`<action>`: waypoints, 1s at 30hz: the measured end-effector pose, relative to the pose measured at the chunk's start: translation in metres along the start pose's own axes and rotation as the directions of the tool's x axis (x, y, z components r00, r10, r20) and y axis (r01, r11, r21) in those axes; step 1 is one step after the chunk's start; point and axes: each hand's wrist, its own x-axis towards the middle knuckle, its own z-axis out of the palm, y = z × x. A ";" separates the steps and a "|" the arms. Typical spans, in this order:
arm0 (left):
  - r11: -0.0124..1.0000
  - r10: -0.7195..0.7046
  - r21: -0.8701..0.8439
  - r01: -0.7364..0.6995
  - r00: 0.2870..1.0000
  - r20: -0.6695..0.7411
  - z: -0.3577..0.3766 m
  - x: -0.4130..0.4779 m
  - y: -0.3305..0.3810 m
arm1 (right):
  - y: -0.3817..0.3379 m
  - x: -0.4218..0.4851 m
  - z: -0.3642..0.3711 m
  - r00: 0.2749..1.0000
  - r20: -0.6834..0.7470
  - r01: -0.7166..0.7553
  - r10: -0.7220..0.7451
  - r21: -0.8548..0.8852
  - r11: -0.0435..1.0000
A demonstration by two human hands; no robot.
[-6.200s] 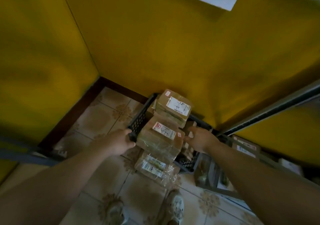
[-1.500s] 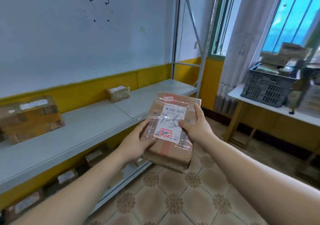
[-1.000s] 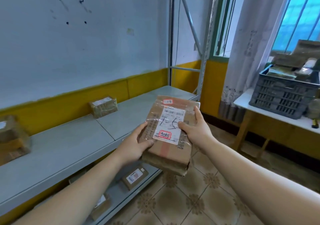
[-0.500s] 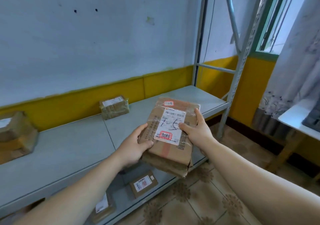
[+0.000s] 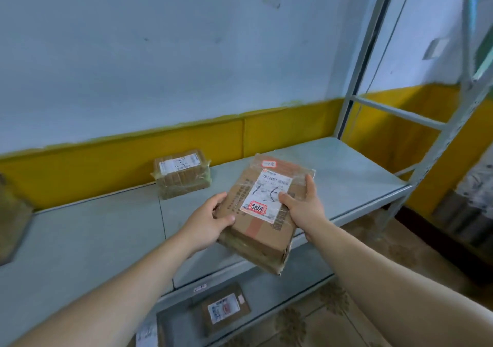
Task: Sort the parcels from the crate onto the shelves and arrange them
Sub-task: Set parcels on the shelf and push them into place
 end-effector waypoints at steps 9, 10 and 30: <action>0.975 -0.204 0.072 0.211 0.974 -0.093 0.014 0.077 -0.044 | 0.016 0.109 0.017 0.994 0.028 -0.110 0.110 -0.014 0.994; 0.963 -0.232 0.114 0.243 0.968 -0.097 0.018 0.084 -0.050 | 0.016 0.121 0.017 0.991 0.026 -0.128 0.129 -0.030 0.991; 0.577 -0.449 0.632 0.517 0.847 -0.283 0.090 0.109 -0.113 | -0.018 0.177 0.028 0.698 0.701 0.716 -0.145 -0.685 0.134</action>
